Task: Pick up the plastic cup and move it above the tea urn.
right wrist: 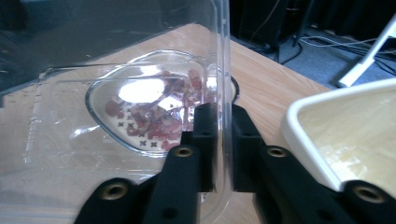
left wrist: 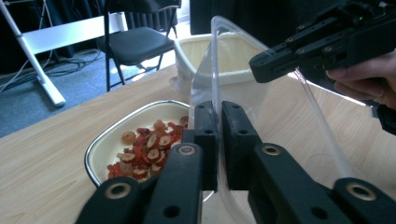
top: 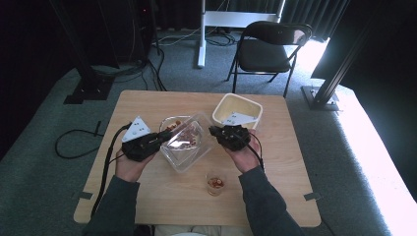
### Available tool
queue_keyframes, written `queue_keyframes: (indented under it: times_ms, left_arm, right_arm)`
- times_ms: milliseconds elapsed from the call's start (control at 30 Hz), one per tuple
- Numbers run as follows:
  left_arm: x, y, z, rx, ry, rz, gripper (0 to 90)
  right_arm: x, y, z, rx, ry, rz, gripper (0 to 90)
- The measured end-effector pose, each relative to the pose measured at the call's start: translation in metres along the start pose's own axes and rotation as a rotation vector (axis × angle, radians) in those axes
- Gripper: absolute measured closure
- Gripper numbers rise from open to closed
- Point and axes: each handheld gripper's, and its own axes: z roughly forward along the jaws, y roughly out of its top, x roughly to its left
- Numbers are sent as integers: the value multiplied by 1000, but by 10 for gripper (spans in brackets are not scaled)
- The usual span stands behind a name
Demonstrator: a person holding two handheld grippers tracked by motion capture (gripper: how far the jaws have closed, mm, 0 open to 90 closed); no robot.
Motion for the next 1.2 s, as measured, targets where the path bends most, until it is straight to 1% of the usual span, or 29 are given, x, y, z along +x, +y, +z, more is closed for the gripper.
queue_keyframes:
  times_ms: [67, 100, 167, 200, 267, 367, 433, 467, 500, 533, 567, 600, 633, 667, 700, 733, 767, 800, 833, 867, 900, 1000, 1067, 1200]
  left_arm:
    - [0, 0, -2, 0, 4, 0, 751]
    - [1, 0, -3, -4, 4, -1, 717]
    - [1, 0, -6, -12, 8, 0, 660]
    - [1, 0, -8, -16, 7, 0, 642]
    - [2, 0, -12, -28, 11, -4, 618]
    - [3, -2, -16, -29, 21, -7, 605]
    - [4, -5, -17, -29, 27, -10, 598]
    - [4, -5, -17, -29, 27, -10, 594]
    - [6, -9, -17, -25, 34, -19, 589]
    - [6, -9, -17, -25, 34, -19, 583]
    - [7, -14, -16, -18, 46, -26, 575]
    - [7, -14, -16, -18, 46, -26, 571]
    - [8, -17, -15, -16, 48, -31, 571]
    - [9, -22, -16, -10, 56, -39, 568]
    - [10, -25, -16, -9, 54, -47, 564]
    - [11, -27, -17, -8, 53, -52, 564]
    - [11, -27, -17, -8, 53, -52, 563]
    - [12, -29, -18, -7, 58, -51, 563]
    - [12, -29, -18, -7, 58, -51, 554]
    - [13, -34, -20, 0, 69, -55, 554]
    - [14, -36, -20, 3, 72, -59, 550]
    - [16, -41, -21, 7, 74, -73, 549]
    - [17, -44, -21, 14, 74, -76, 549]
    - [17, -46, -21, 18, 78, -78, 549]
  right_arm:
    - [-1, 0, -1, -5, -17, -6, 860]
    - [-3, 0, -3, -12, -12, 1, 861]
    - [-7, 0, -7, -14, -48, 8, 862]
    - [-11, 0, -10, -26, -50, 26, 863]
    - [-19, 0, -16, -43, -75, 51, 864]
    - [-30, 0, -25, -63, -109, 82, 864]
    - [-37, 2, -32, -77, -143, 94, 864]
    - [-37, 2, -32, -77, -143, 94, 864]
    - [-44, 4, -39, -93, -168, 109, 864]
    - [-44, 4, -39, -93, -168, 109, 864]
    - [-53, 6, -46, -103, -201, 127, 864]
    - [-57, 7, -49, -106, -216, 138, 864]
    - [-57, 7, -49, -106, -216, 138, 864]
    - [-67, 7, -55, -117, -243, 153, 863]
    - [-72, 7, -58, -119, -263, 159, 863]
    - [-77, 6, -60, -118, -281, 170, 863]
    - [-77, 6, -60, -118, -281, 170, 863]
    - [-81, 5, -63, -119, -299, 176, 863]
    - [-81, 5, -63, -119, -299, 176, 863]
    - [-86, 4, -65, -121, -314, 183, 863]
    - [-96, 3, -70, -116, -356, 194, 863]
    - [-107, 1, -73, -112, -393, 211, 863]
    - [-113, 0, -73, -101, -425, 213, 862]
    - [-120, -2, -71, -69, -483, 194, 862]
